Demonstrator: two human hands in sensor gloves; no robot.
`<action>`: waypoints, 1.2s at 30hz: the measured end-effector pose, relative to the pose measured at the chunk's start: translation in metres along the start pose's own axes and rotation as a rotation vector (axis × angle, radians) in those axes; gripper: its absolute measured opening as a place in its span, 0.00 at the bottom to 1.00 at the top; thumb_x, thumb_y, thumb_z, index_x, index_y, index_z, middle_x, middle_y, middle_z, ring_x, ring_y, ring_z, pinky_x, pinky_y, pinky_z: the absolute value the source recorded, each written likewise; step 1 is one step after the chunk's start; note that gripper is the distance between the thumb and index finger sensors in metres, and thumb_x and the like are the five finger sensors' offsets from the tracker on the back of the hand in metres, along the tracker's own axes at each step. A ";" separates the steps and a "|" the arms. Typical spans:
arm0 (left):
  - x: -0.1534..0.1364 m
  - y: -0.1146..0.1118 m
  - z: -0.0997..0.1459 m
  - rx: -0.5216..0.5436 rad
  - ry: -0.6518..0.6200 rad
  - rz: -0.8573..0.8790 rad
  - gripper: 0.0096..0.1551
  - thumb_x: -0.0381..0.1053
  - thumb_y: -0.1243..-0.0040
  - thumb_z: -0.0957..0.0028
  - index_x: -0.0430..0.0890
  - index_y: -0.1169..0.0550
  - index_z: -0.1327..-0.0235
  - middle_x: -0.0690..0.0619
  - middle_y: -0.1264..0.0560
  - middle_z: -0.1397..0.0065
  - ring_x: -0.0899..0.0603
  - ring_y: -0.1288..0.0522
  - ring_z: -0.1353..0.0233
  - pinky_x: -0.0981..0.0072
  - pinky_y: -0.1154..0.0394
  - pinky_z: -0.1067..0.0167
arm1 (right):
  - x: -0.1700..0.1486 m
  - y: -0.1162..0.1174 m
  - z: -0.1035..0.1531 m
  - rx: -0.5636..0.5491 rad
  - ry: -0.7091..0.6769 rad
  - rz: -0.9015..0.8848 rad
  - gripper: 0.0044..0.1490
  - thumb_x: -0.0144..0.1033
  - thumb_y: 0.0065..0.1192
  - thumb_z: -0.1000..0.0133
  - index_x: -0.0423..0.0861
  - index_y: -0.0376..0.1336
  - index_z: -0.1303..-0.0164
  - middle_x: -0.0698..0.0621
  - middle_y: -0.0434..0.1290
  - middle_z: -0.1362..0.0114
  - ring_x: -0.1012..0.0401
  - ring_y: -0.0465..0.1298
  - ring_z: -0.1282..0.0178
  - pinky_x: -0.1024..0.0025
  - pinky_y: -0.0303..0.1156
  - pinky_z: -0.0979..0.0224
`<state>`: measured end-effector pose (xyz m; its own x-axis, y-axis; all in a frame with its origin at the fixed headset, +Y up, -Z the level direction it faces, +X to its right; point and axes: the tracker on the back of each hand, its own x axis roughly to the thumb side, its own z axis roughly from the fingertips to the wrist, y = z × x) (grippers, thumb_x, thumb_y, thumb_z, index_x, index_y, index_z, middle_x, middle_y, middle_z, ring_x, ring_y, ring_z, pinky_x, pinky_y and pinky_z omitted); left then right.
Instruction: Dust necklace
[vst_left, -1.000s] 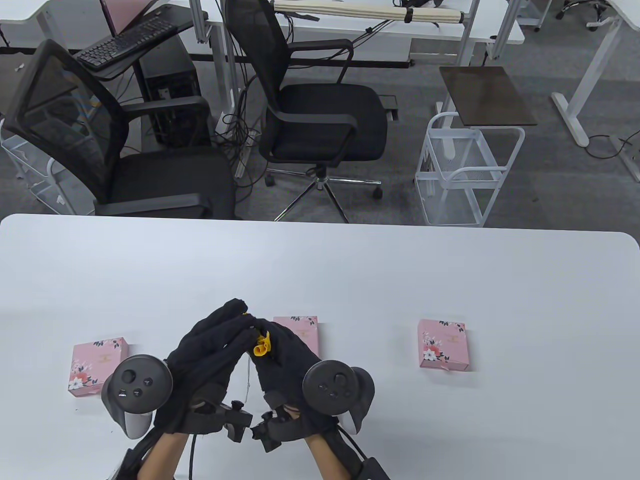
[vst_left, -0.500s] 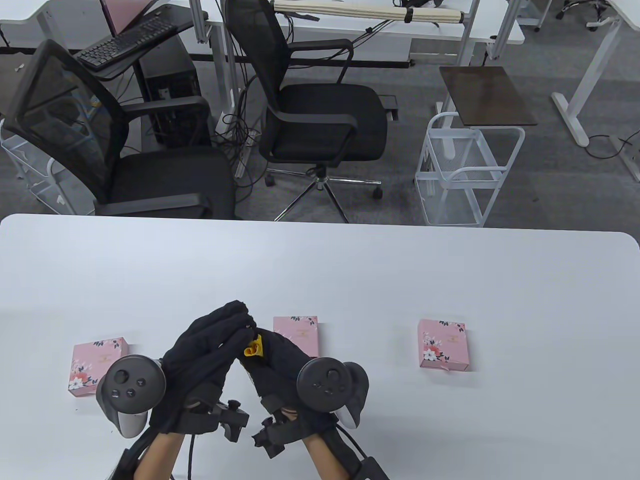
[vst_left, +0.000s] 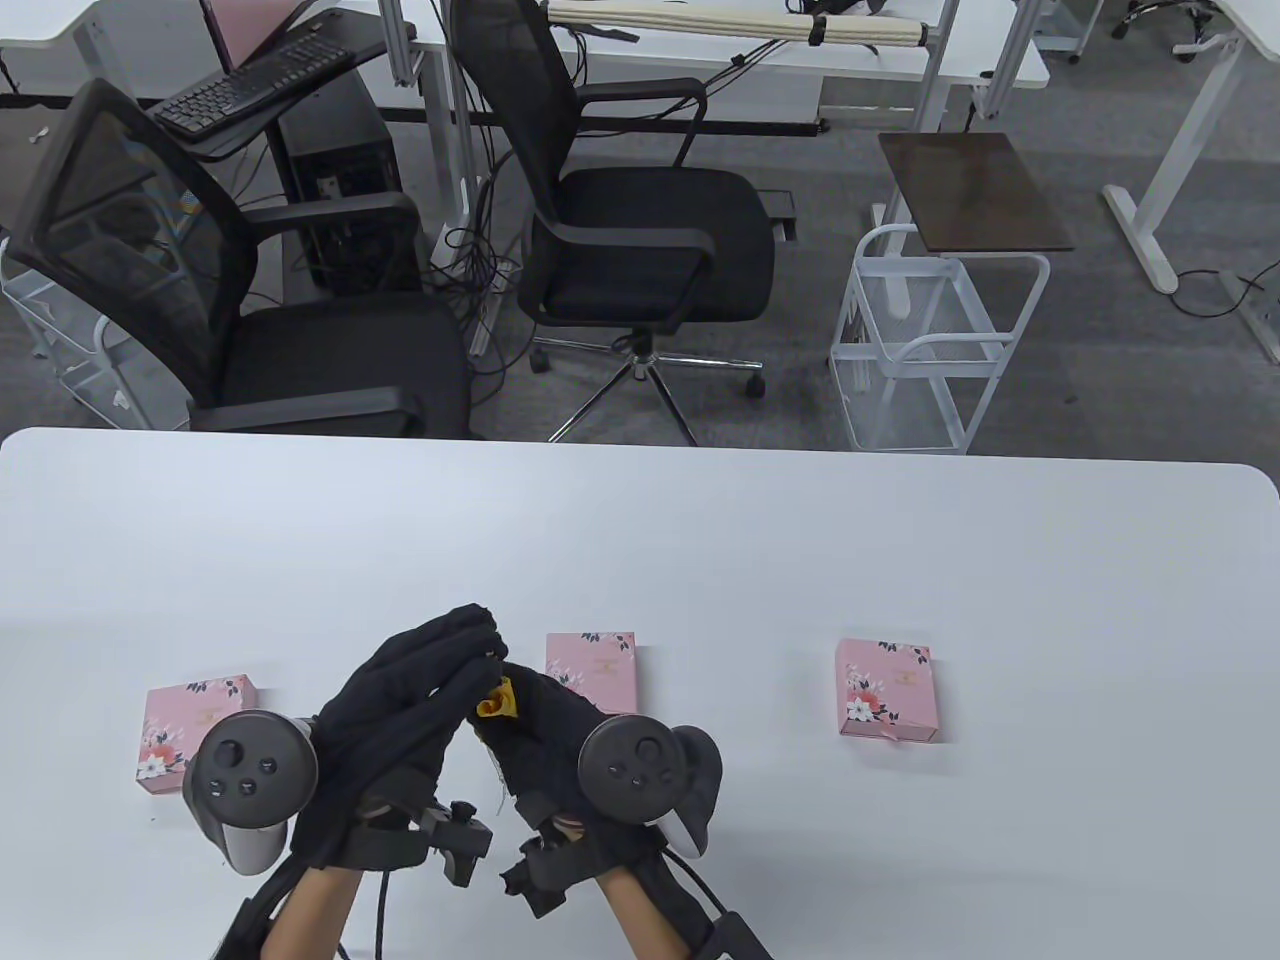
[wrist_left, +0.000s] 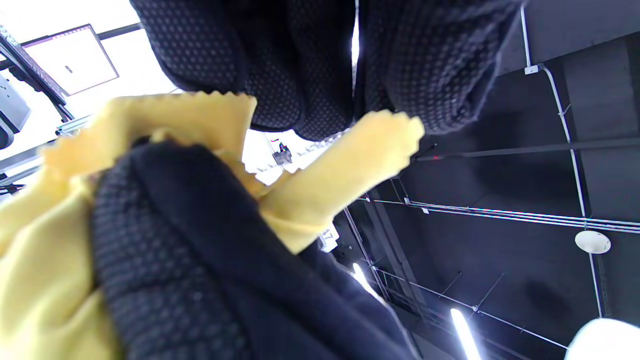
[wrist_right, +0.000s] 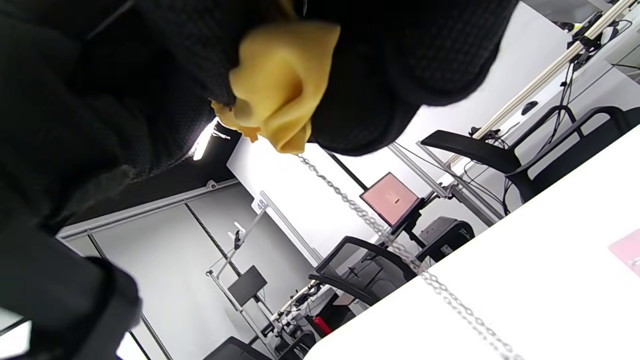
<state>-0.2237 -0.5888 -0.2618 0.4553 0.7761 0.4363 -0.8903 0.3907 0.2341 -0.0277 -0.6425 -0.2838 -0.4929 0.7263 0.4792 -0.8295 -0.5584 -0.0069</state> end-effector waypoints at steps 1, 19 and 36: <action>-0.001 0.000 0.000 0.001 0.002 0.006 0.18 0.59 0.28 0.45 0.55 0.13 0.46 0.51 0.18 0.30 0.42 0.21 0.31 0.48 0.23 0.37 | -0.001 0.001 0.001 -0.016 0.008 -0.008 0.24 0.40 0.63 0.32 0.42 0.66 0.30 0.37 0.78 0.36 0.47 0.82 0.49 0.55 0.78 0.43; -0.003 0.008 -0.002 0.010 0.012 0.050 0.18 0.59 0.28 0.45 0.55 0.13 0.46 0.51 0.17 0.30 0.43 0.21 0.32 0.48 0.23 0.37 | -0.007 0.010 -0.001 0.068 0.031 -0.029 0.24 0.38 0.61 0.32 0.41 0.66 0.29 0.37 0.77 0.35 0.45 0.81 0.47 0.53 0.77 0.41; -0.001 0.011 -0.002 0.019 0.005 0.068 0.18 0.59 0.28 0.45 0.55 0.13 0.46 0.53 0.16 0.31 0.43 0.20 0.33 0.49 0.22 0.38 | -0.015 0.019 -0.001 0.110 0.055 0.009 0.23 0.38 0.61 0.32 0.42 0.66 0.29 0.37 0.77 0.35 0.45 0.80 0.47 0.52 0.76 0.41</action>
<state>-0.2341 -0.5843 -0.2613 0.3938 0.8030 0.4474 -0.9187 0.3278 0.2203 -0.0365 -0.6639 -0.2918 -0.5165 0.7400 0.4309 -0.7924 -0.6038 0.0869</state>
